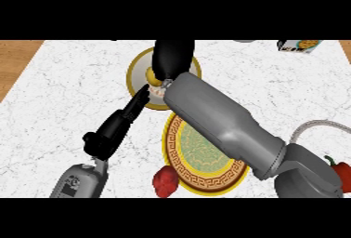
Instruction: Pick the lemon from the plate and place it in the bowl
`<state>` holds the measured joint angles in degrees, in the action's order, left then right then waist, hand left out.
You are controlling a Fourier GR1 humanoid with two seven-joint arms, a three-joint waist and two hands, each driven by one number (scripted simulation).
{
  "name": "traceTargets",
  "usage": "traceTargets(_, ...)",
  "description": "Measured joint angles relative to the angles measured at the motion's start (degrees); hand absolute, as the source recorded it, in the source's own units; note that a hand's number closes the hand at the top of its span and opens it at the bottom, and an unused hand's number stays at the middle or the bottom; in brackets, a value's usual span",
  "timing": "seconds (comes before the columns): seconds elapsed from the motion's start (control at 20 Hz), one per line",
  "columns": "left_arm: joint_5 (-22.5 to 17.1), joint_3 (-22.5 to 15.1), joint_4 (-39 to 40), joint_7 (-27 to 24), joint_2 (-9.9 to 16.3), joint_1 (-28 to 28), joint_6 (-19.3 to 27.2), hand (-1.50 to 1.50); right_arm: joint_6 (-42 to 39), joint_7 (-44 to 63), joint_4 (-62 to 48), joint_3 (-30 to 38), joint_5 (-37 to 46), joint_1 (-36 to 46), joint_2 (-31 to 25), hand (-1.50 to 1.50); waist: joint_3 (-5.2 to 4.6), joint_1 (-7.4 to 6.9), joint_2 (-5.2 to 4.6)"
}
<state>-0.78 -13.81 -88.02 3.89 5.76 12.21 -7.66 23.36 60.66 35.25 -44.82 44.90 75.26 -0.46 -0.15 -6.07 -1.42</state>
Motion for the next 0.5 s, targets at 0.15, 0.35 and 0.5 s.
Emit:
traceTargets(0.15, -0.47, 0.15, -0.28, -0.05, 0.34, -0.24, -0.73, 0.0, -0.05, -1.16, -2.18, 3.03, -5.29, -1.84, 0.14, 1.5, 0.03, -0.3, -0.24)
traceTargets(0.35, -0.49, 0.08, -0.65, 0.18, 0.62, -0.76, -1.11, 0.0, 1.17, -4.75, -3.7, 7.22, -12.5, -4.15, 0.31, -1.5, 0.09, -0.45, -0.4)
traceTargets(0.5, -0.65, 0.63, -0.93, 0.27, 0.96, -0.55, -1.32, 0.0, 2.9, -9.53, -5.18, 8.81, -15.87, -4.47, 0.39, -1.5, 0.11, -0.44, -0.46)
